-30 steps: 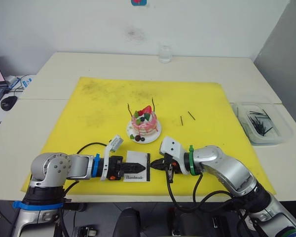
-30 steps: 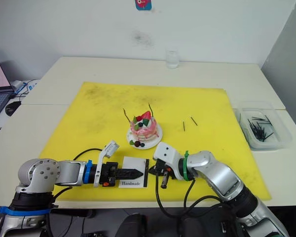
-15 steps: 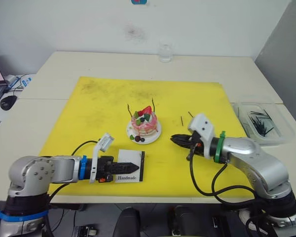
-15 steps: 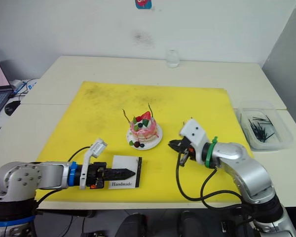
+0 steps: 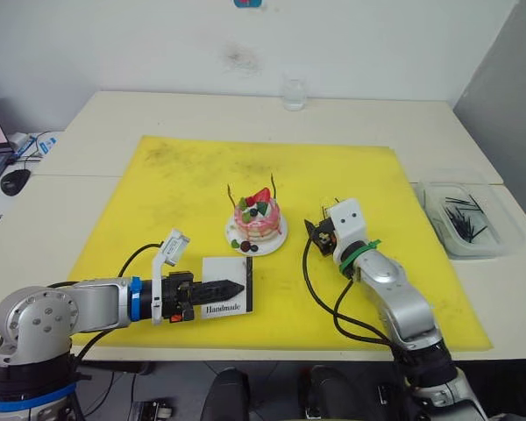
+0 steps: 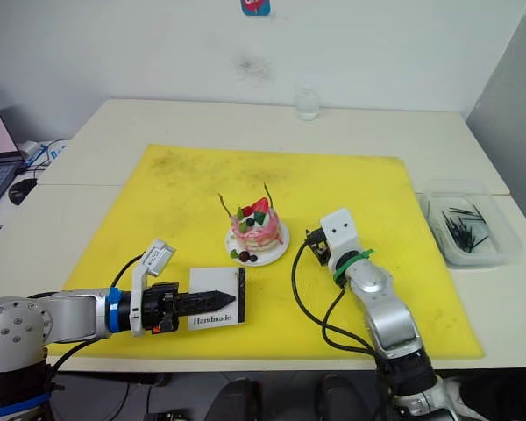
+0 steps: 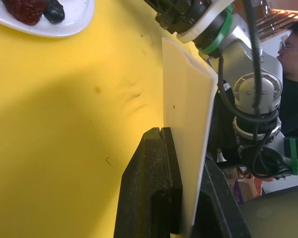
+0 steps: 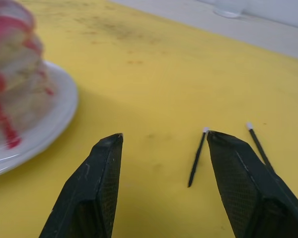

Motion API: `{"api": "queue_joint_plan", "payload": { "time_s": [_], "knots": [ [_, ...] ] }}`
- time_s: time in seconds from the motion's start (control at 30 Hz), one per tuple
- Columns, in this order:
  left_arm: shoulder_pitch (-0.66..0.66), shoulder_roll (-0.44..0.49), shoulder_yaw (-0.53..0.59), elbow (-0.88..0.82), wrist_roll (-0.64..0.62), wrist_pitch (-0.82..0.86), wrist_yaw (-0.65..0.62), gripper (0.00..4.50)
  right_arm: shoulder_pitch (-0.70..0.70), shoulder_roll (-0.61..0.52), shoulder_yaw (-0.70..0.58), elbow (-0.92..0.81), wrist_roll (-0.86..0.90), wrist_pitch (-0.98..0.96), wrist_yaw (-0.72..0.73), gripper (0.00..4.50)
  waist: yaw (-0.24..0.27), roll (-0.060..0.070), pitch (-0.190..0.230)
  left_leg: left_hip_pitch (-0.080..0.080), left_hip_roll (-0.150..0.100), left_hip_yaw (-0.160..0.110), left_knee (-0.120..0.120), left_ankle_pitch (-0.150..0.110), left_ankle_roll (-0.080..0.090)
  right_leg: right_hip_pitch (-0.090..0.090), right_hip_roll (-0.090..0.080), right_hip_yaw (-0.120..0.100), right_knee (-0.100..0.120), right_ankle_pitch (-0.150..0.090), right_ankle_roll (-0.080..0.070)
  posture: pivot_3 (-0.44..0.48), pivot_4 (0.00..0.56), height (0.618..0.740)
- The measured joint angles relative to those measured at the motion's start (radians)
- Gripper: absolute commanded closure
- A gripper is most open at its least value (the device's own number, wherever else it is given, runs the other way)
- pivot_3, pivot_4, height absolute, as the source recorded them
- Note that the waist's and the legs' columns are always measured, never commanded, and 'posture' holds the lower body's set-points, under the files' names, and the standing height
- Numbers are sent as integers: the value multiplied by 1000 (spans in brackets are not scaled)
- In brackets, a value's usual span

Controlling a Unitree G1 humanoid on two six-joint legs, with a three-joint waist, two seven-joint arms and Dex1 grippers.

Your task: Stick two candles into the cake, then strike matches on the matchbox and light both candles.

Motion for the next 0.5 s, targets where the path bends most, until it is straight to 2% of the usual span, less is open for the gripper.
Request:
{"api": "queue_joint_plan", "payload": {
  "time_s": [0.4, 0.5],
  "knots": [
    [15, 10, -13, -5, -37, -27, 20, 4500, -67, 105, -92, 203, -4, -59, -107, 1737, -5, 0, 0, 0, 0, -1, 0, 0, 0, 0, 0, -1, 0, 0, 0, 0, 150, 740],
    [17, 10, -21, -5, -39, -33, 23, 4500, -71, 115, -100, 214, 2, -64, -109, 2588, -5, 0, 0, 0, 0, -1, 0, 0, 0, 0, 0, -1, 0, 0, 0, 0, 150, 740]
  ]
}}
